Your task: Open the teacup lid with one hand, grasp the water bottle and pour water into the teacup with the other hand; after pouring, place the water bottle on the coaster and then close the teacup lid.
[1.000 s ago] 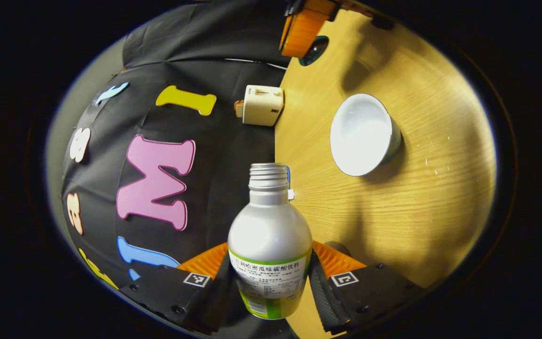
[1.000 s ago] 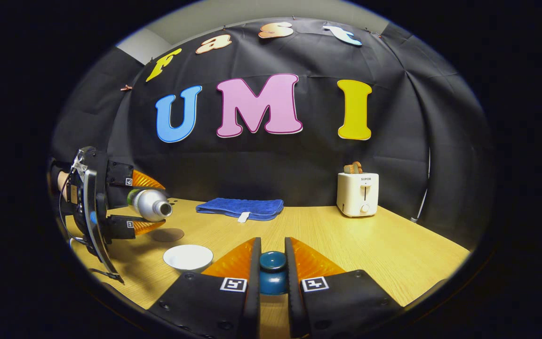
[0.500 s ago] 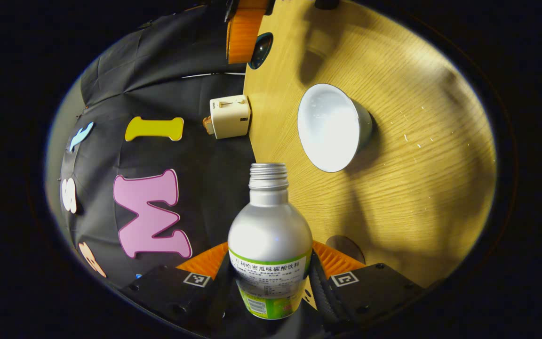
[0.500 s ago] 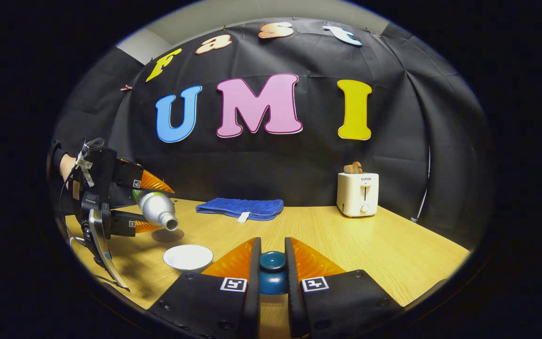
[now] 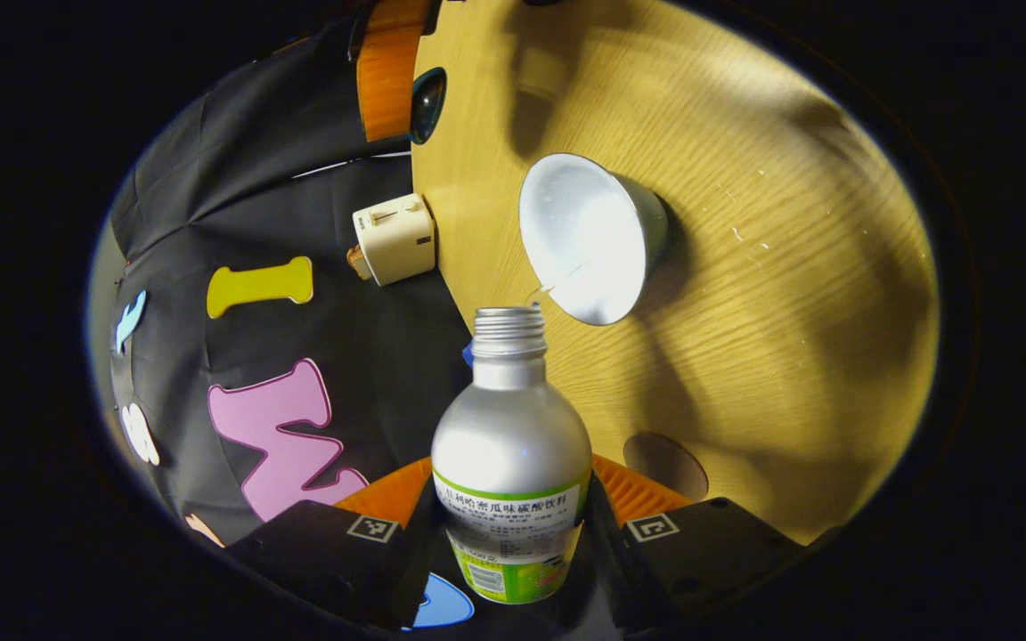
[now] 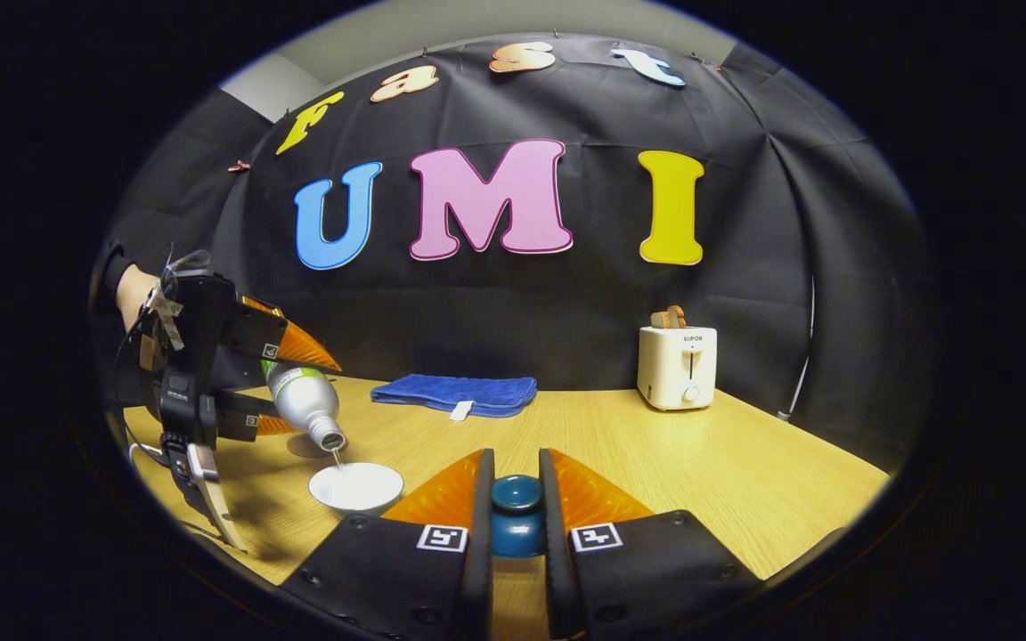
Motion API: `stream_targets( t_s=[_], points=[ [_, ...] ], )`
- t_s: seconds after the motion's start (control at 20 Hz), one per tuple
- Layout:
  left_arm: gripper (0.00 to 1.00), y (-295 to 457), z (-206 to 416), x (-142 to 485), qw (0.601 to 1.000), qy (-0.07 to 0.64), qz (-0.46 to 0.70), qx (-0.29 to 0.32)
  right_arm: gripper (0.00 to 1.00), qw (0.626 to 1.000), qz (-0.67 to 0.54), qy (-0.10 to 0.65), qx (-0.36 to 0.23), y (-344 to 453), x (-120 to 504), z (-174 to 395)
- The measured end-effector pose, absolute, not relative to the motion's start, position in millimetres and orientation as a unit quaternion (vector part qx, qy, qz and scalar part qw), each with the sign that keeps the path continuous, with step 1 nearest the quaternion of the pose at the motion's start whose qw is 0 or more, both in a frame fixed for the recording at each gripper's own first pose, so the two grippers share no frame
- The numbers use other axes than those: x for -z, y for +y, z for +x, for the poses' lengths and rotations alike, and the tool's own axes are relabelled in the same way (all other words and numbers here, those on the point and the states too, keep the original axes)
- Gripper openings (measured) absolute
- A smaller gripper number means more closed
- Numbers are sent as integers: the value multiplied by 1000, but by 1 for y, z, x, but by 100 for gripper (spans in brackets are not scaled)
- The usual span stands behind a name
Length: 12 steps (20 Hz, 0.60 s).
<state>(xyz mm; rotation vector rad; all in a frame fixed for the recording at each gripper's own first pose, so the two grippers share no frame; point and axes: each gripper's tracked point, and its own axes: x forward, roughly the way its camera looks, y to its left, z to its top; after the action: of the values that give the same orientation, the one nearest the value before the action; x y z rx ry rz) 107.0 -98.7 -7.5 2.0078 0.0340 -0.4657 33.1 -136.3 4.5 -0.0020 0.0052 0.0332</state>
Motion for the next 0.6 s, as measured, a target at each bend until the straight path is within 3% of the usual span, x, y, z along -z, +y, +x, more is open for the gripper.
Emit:
stream_targets(
  t_s=[0.6],
  points=[
    [79,-108,112,-13,407,3,892,196,27,1000,-1,3,-17,-137,-5,33]
  ],
)
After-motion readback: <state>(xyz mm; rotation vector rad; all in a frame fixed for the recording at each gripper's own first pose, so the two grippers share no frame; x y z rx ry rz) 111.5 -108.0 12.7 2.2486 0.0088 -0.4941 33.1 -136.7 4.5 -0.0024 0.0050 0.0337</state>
